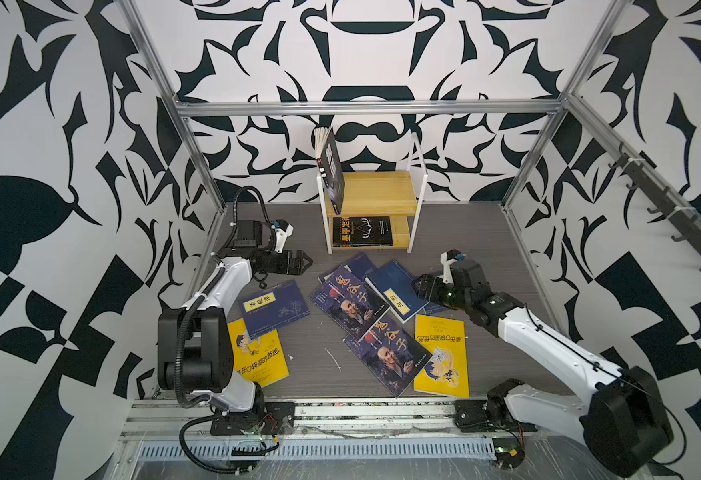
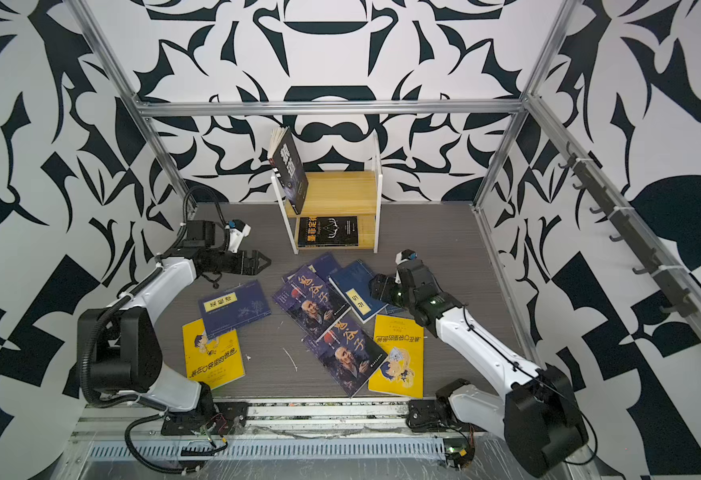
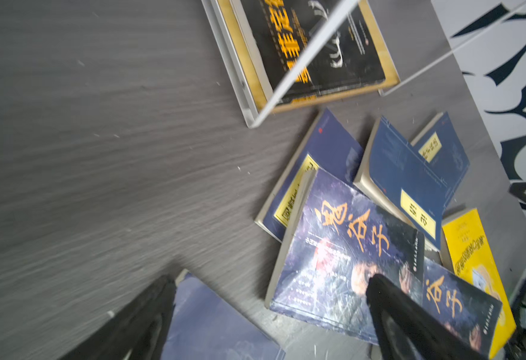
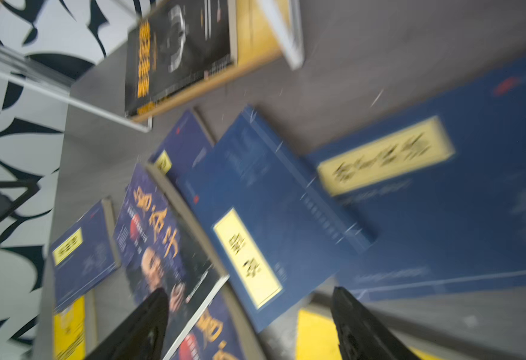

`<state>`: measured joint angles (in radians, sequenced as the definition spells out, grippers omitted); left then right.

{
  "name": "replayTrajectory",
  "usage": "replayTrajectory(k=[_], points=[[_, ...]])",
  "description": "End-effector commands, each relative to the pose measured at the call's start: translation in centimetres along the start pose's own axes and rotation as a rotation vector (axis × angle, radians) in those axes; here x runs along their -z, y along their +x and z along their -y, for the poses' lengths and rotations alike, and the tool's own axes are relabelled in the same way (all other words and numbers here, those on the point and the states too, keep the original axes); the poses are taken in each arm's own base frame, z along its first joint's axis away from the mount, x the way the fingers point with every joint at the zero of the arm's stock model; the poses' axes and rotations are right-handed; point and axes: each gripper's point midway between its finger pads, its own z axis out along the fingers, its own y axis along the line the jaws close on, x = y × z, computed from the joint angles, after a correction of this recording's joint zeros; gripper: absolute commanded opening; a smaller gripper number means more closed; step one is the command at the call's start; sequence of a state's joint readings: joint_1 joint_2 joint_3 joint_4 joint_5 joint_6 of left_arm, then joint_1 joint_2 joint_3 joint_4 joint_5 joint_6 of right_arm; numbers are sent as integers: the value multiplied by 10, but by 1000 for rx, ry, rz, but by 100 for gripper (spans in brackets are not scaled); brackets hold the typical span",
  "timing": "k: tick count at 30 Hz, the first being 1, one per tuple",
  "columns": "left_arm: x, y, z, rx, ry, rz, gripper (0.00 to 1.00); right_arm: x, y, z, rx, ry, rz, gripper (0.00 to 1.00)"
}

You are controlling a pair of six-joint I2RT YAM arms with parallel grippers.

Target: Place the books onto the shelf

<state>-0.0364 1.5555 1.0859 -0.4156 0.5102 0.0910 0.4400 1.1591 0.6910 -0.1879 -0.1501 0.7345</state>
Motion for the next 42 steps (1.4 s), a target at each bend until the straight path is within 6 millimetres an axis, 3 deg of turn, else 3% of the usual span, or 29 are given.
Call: replayTrajectory(k=[1, 9, 21, 25, 39, 42], points=[[-13, 25, 9, 31, 48, -83, 100, -7, 15, -32, -127, -95, -97, 84], [-41, 50, 14, 84, 79, -161, 98, -50, 48, -61, -250, -225, -255, 79], [-70, 69, 11, 146, 59, -241, 95, -68, 62, -49, -282, -187, -292, 76], [-78, 78, 18, 139, 71, -274, 93, -74, 69, -45, -290, -179, -318, 75], [-86, 86, 21, 156, 74, -321, 86, -99, 72, -45, -313, -196, -333, 69], [-85, 87, 22, 160, 77, -325, 79, -103, 70, -47, -315, -203, -334, 67]])
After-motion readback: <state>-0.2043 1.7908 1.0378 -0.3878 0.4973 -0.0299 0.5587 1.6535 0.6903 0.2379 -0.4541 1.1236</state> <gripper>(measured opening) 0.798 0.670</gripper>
